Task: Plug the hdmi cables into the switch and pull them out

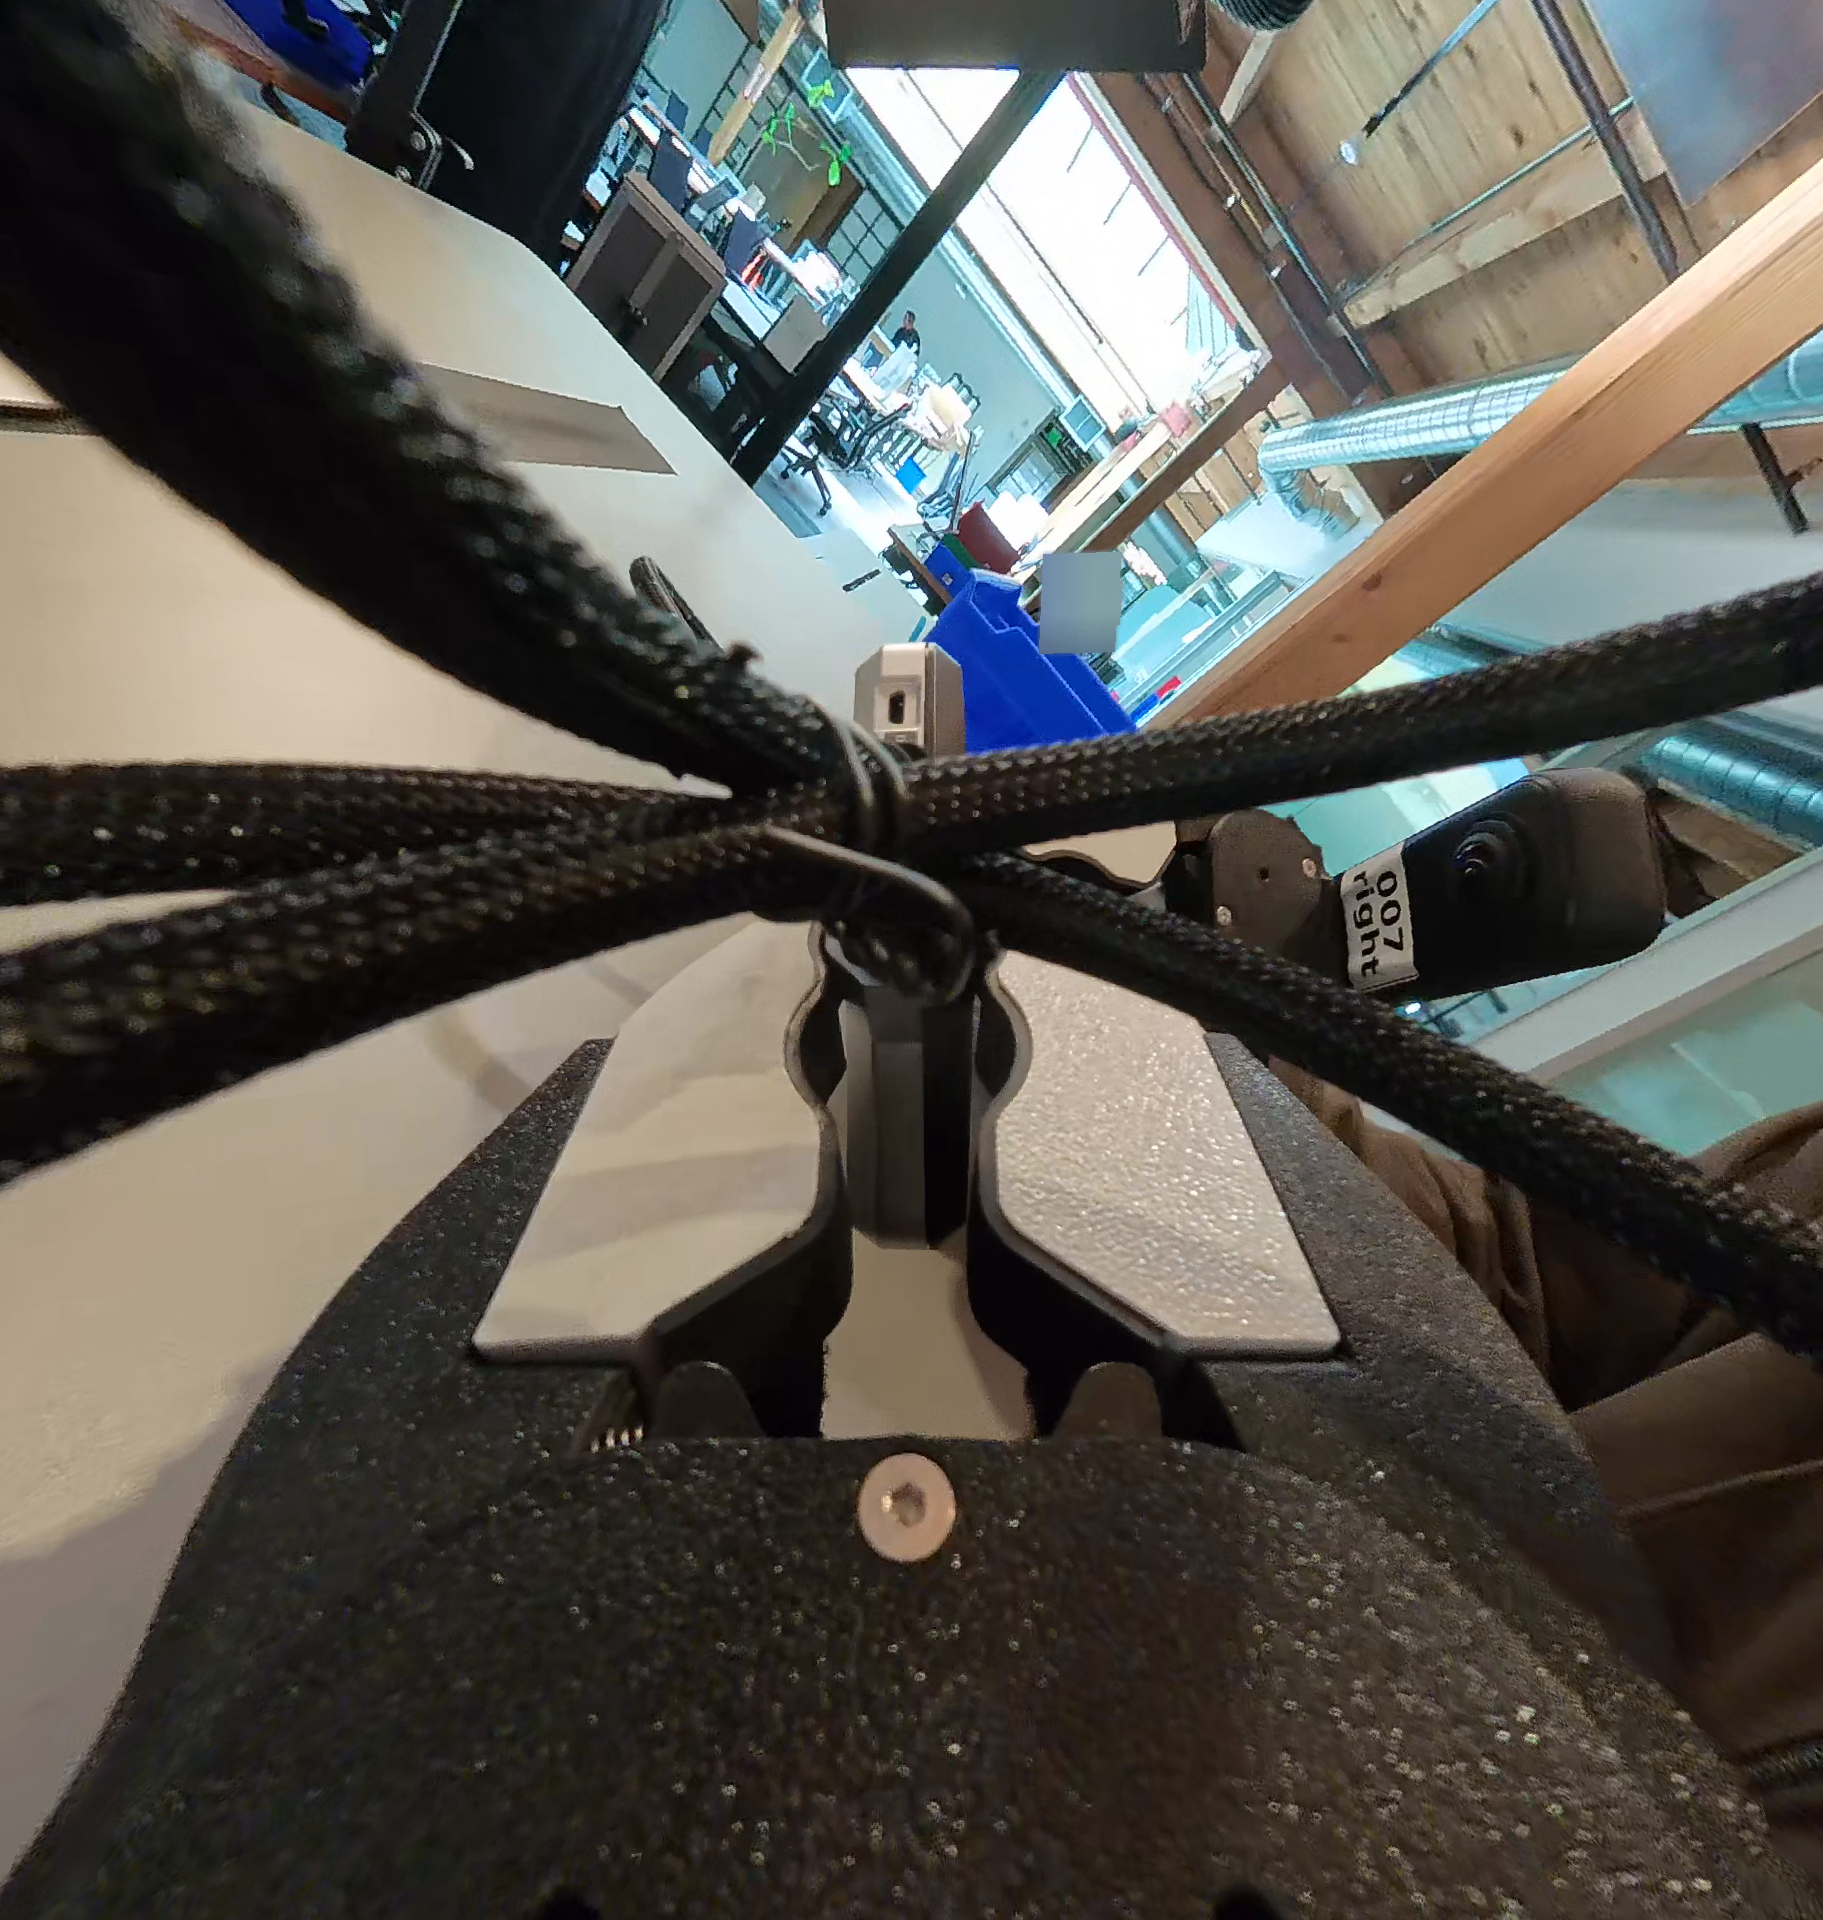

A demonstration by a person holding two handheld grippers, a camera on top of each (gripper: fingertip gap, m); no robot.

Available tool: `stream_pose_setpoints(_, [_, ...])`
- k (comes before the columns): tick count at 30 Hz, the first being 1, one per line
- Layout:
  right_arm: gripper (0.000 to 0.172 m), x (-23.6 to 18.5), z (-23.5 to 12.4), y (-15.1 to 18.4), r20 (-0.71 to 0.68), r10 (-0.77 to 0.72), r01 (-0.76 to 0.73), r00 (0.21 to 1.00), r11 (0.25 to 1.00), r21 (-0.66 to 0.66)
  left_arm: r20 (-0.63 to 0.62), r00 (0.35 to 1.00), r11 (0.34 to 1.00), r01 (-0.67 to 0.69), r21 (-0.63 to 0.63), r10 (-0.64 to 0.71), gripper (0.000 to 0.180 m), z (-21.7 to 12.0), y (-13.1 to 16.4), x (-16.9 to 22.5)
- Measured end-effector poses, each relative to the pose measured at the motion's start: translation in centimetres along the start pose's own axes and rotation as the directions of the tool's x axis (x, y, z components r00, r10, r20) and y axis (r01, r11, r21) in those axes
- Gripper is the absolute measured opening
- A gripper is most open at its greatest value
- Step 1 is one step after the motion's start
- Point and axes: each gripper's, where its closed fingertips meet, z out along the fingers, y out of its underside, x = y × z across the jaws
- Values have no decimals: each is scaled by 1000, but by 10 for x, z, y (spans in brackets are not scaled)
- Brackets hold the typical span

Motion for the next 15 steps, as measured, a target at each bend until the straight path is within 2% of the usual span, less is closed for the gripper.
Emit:
stream_pose_setpoints(4, [18, -1, 1, 5, 3, -55, 55, 999, 998, -18, 29, 999, 998, -41, -49, 42, 22, 2, 6, -1])
stream_pose_setpoints(8, [18, -1, -4, 1, 12, -115, 114, 993, 993, 21, 1, 999, 995, -52, -88, 53, 18, 0, 11, 4])
stream_pose_setpoints(15, [17, -4, -3, 2, 20, -137, 137, 990, 991, 14, 27, 995, 988, -91, -126, 95, 21, 1, 15, 3])
